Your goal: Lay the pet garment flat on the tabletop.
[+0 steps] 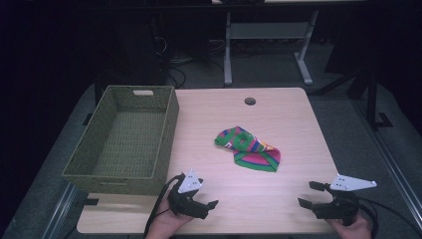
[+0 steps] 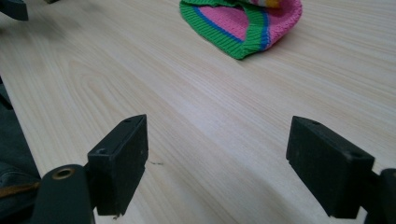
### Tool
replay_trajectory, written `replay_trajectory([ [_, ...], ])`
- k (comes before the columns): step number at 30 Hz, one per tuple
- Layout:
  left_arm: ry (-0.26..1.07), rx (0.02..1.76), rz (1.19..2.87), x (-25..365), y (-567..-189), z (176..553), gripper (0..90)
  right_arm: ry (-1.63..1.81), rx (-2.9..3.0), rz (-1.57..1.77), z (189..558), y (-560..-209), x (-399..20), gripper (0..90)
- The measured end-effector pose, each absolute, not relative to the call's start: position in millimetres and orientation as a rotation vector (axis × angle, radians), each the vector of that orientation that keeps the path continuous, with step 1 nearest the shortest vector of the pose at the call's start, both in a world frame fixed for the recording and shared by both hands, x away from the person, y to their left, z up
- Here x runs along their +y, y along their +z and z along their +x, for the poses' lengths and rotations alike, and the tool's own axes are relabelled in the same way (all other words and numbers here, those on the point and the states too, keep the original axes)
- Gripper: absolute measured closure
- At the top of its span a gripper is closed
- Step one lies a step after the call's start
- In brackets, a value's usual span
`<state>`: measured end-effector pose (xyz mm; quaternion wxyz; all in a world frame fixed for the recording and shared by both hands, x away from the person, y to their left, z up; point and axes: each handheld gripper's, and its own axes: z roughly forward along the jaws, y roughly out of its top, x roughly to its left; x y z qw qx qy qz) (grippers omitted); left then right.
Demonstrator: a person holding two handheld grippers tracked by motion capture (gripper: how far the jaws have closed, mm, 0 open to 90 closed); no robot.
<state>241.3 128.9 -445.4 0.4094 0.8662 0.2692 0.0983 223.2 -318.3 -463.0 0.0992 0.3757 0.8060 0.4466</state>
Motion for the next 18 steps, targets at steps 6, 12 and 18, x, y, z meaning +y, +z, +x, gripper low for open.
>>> replay_trajectory([
  [6,0.234,0.668,2.174,129.3,-445.2,242.3,15.0,1.357,2.421,1.074,236.1,-453.5,-310.9,19.6],
  [12,0.231,0.67,2.173,130.8,-445.5,239.7,15.1,1.355,2.476,1.022,251.3,-438.1,-296.8,17.5],
  [18,0.235,0.685,2.144,134.6,-443.6,239.2,15.1,1.365,2.531,1.046,268.2,-431.8,-286.9,16.7],
])
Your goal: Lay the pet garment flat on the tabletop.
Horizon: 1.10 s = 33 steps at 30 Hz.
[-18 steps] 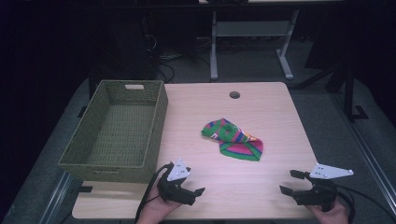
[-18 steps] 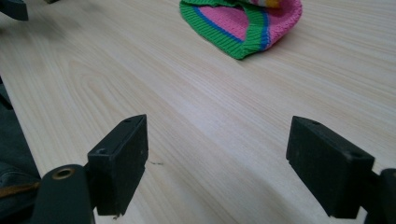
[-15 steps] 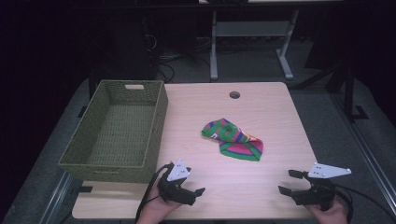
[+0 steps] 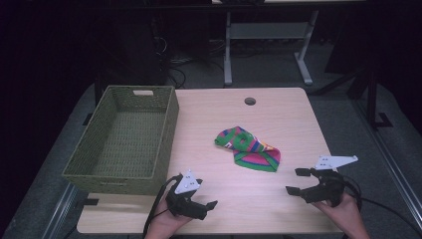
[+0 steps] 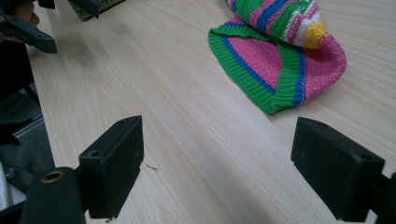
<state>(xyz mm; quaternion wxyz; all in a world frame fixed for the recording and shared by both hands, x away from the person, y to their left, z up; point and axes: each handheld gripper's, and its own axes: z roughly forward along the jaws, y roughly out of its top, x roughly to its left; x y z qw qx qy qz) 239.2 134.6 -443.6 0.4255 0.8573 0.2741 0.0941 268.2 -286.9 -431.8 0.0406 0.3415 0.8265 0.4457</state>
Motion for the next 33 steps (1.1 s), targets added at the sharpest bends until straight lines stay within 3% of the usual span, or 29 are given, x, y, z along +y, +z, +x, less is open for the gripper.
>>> replay_trajectory([
  [33,0.236,0.692,2.112,138.4,-442.1,241.3,15.1,1.226,2.704,0.908,327.3,-401.8,-232.3,16.7],
])
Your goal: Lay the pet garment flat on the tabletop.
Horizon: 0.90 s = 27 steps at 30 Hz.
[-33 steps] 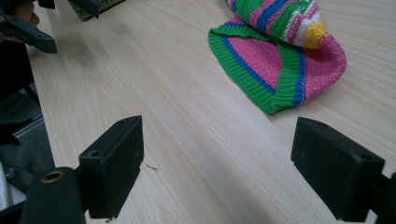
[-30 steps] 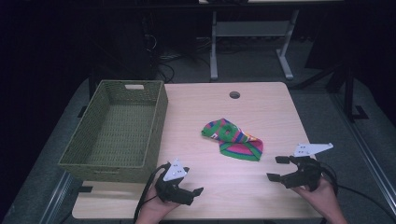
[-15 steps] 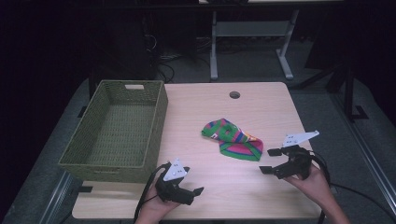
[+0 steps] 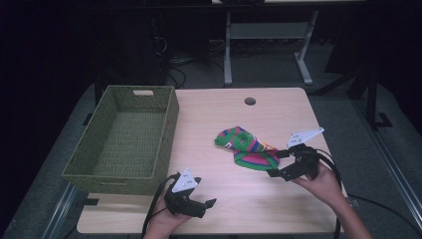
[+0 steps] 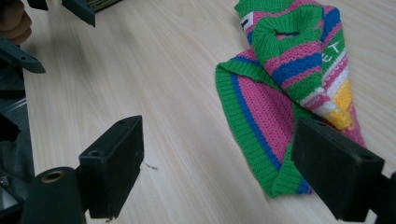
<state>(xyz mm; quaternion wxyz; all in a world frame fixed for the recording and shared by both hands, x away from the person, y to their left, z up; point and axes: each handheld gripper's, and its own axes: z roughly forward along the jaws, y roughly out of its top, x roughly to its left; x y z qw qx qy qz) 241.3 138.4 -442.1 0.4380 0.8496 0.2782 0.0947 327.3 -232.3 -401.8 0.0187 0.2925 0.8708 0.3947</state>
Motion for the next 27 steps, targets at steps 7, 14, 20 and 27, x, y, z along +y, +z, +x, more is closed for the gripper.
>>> replay_trajectory([
  [7,0.235,0.705,2.09,140.0,-441.8,242.1,15.1,1.197,2.717,0.906,344.3,-393.8,-222.1,16.8],
  [14,0.24,0.708,2.098,140.7,-441.5,242.5,15.2,1.166,2.725,0.884,356.2,-391.2,-213.7,17.1],
  [20,0.244,0.716,2.086,142.8,-441.0,242.6,15.2,1.114,2.747,0.87,370.3,-389.7,-200.6,17.1],
  [27,0.243,0.715,2.086,143.8,-441.0,242.9,15.3,1.074,2.771,0.888,388.1,-387.5,-186.1,17.5],
])
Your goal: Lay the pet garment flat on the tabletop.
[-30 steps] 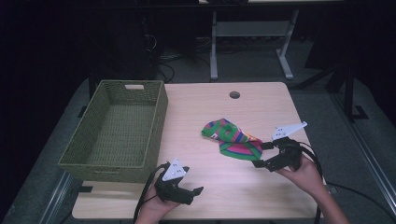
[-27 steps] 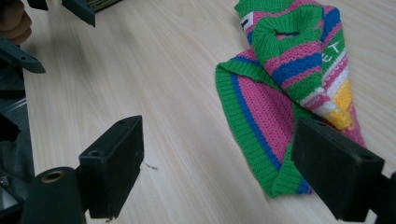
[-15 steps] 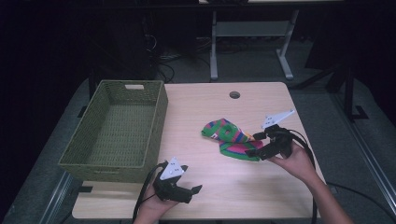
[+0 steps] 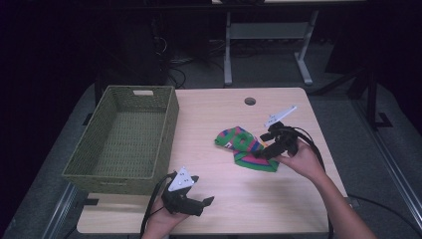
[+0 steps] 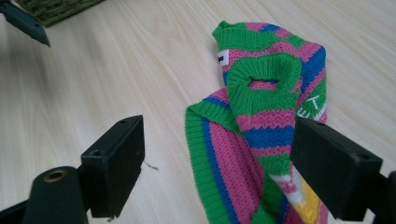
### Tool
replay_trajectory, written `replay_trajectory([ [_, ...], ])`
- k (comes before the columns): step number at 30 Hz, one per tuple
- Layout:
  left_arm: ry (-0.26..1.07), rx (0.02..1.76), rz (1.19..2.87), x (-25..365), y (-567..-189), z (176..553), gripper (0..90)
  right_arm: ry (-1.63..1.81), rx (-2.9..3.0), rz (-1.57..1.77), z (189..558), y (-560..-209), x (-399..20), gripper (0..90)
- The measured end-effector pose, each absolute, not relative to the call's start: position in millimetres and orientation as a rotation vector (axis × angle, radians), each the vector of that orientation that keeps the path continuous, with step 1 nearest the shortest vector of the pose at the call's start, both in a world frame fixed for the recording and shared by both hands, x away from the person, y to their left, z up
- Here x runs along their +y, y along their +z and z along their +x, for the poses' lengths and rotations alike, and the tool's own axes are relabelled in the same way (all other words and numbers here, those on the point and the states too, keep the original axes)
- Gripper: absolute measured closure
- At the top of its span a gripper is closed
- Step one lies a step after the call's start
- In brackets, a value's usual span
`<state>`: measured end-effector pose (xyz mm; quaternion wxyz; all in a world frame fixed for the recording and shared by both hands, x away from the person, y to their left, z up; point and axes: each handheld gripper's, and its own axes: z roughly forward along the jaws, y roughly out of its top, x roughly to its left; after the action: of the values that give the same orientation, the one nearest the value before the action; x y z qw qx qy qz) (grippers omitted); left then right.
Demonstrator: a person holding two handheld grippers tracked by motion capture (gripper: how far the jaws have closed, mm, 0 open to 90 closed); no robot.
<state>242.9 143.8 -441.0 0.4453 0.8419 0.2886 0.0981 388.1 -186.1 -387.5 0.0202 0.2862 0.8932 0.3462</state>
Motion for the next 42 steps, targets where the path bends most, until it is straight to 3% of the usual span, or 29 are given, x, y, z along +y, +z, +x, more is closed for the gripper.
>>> replay_trajectory([
  [30,0.246,0.706,2.094,143.5,-441.5,243.3,15.3,0.835,2.82,0.982,431.2,-426.5,-151.3,24.5],
  [42,0.247,0.706,2.091,143.5,-441.7,243.3,15.3,0.64,2.829,0.907,431.0,-444.8,-135.6,34.2],
])
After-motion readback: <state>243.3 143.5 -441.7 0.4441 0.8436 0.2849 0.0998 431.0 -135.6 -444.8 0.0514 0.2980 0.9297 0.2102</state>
